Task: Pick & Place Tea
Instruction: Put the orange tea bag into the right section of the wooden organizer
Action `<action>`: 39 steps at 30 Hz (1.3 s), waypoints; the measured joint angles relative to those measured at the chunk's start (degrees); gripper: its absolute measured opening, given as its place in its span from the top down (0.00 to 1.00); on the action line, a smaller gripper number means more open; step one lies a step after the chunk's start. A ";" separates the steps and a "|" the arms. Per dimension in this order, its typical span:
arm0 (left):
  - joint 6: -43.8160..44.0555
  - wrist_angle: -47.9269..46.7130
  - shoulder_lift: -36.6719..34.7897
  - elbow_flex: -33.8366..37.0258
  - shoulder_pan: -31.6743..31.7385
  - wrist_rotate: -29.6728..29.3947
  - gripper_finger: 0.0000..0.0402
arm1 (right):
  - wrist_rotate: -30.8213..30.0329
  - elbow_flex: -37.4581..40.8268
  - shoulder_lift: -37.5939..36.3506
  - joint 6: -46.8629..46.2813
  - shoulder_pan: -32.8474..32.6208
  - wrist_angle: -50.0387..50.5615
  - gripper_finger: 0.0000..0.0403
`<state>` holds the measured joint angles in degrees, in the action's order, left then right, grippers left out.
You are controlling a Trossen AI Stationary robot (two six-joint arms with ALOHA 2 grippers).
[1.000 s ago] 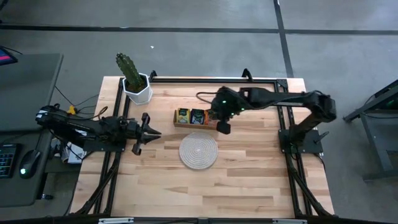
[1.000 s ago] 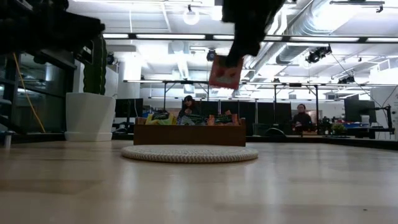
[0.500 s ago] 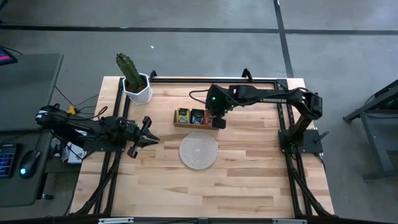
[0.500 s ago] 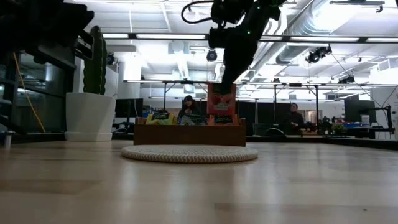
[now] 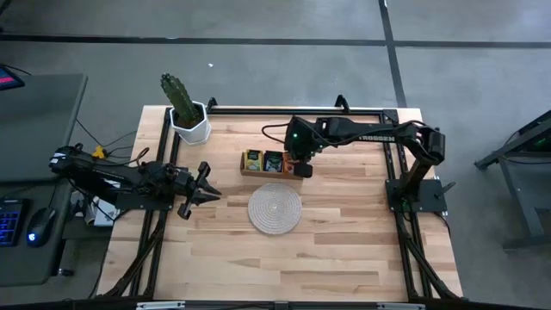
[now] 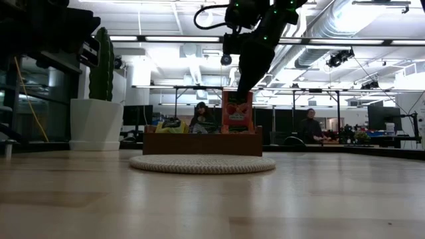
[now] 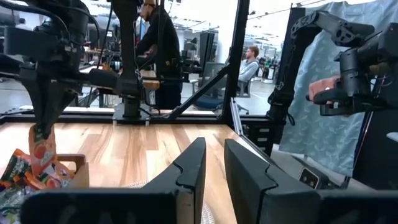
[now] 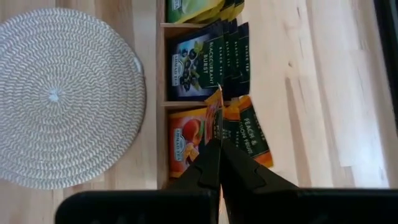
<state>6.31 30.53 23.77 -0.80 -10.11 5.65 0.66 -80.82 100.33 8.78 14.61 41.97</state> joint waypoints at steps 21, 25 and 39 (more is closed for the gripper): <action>0.21 -0.05 -0.02 0.02 0.00 1.07 0.86 | 1.88 0.11 2.85 -1.05 -0.04 0.40 1.00; 0.22 -0.05 -0.02 0.02 0.00 1.05 0.86 | 2.93 0.11 3.50 -1.21 -0.04 0.18 1.00; 0.24 -0.21 -0.02 0.02 0.00 1.16 0.86 | 4.29 0.11 7.54 -1.89 -0.02 0.20 1.00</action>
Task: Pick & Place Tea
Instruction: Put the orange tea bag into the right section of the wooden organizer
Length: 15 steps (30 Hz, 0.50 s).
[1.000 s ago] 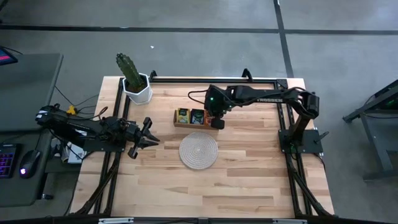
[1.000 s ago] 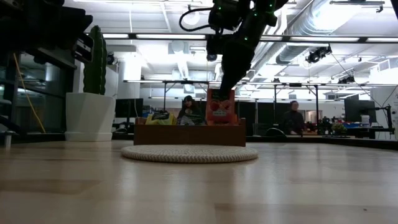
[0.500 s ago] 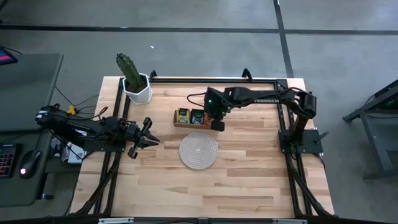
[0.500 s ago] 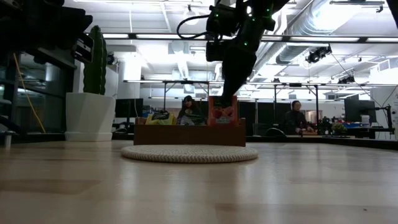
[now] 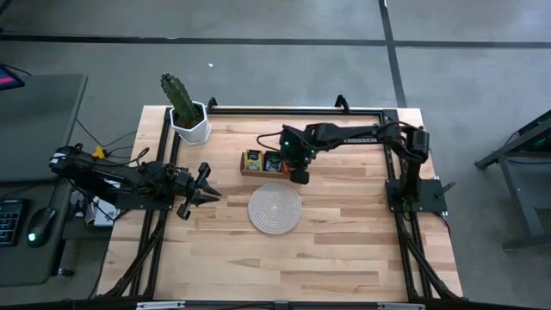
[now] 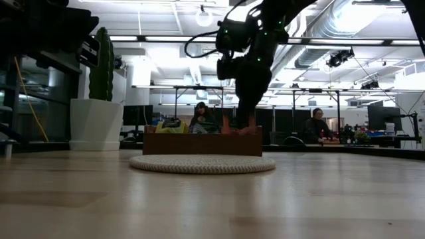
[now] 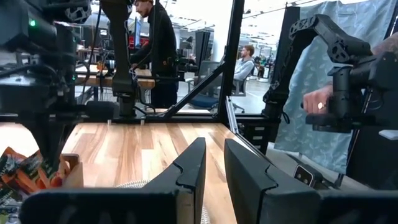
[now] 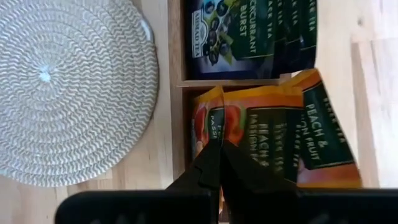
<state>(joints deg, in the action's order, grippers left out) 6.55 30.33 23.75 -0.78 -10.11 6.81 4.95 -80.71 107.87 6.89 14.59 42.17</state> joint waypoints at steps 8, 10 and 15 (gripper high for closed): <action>0.00 -0.03 0.01 0.00 0.00 0.20 0.86 | -0.14 0.00 0.97 -0.90 0.00 -0.04 1.00; 0.00 -0.08 0.00 0.00 0.00 0.20 0.86 | -0.20 0.00 0.97 -0.91 -0.02 -0.04 1.00; 0.00 -0.58 0.02 0.00 -0.01 0.23 0.86 | -5.66 0.00 0.97 -0.98 -0.02 -0.02 1.00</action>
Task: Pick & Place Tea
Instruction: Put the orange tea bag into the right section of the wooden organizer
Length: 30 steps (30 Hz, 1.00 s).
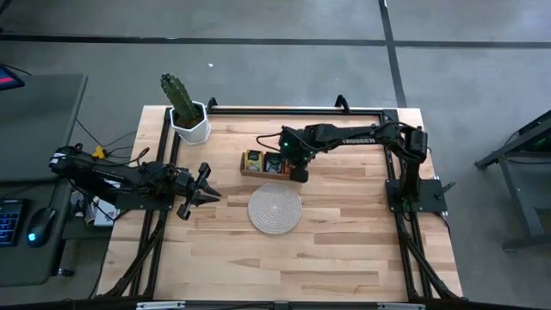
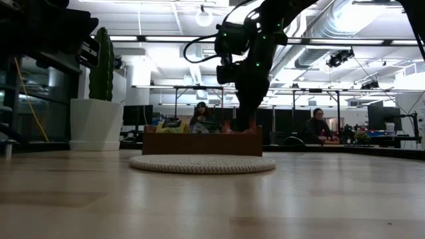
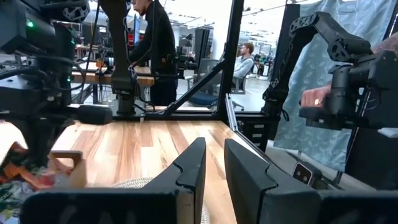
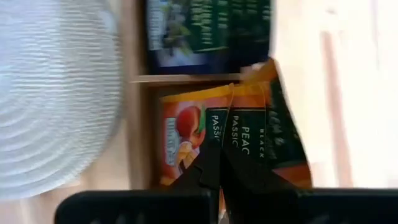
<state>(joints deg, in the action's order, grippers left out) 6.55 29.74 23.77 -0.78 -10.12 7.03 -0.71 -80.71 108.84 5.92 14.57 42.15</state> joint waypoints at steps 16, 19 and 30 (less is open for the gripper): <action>-0.07 0.04 -0.02 0.00 0.00 0.11 0.86 | -1.73 0.00 0.00 -2.08 0.02 -0.03 0.98; -0.15 -0.13 -0.02 0.00 0.01 0.11 0.86 | -1.19 0.00 -0.03 -2.07 0.02 -0.02 0.97; -0.33 -1.34 0.00 0.00 -0.01 0.10 0.86 | 2.08 0.00 -0.11 -2.46 0.00 -0.03 0.71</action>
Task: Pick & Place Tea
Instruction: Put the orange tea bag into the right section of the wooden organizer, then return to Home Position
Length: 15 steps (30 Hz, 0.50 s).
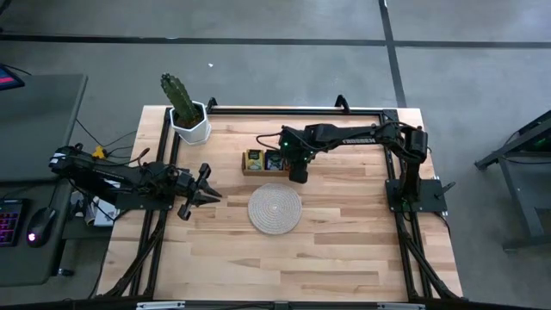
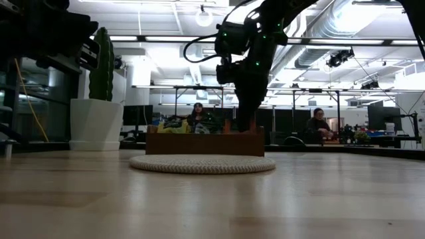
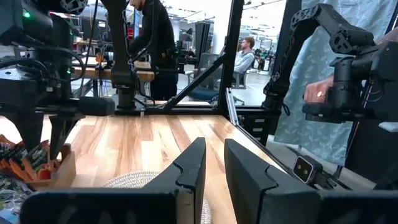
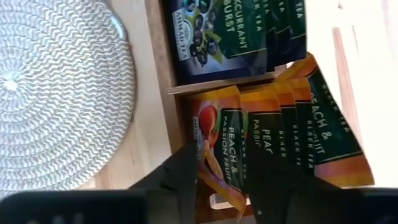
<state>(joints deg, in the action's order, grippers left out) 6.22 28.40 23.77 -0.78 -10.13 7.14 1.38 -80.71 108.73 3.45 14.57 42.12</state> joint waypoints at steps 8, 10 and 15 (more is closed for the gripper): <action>-0.12 0.00 -0.01 0.00 0.02 -0.01 0.86 | -1.20 -0.07 -0.76 -0.16 0.00 0.33 0.58; -0.13 -0.02 -0.02 0.00 0.02 -0.02 0.86 | -1.23 -0.13 -1.46 -0.25 0.00 0.59 0.57; -0.18 -0.33 -0.02 0.00 0.02 -0.19 0.86 | -0.97 -0.16 -4.97 -2.17 0.00 1.21 0.57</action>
<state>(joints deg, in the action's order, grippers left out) 6.04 28.08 23.75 -0.78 -10.11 6.95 0.41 -80.86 103.76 1.29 14.57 43.32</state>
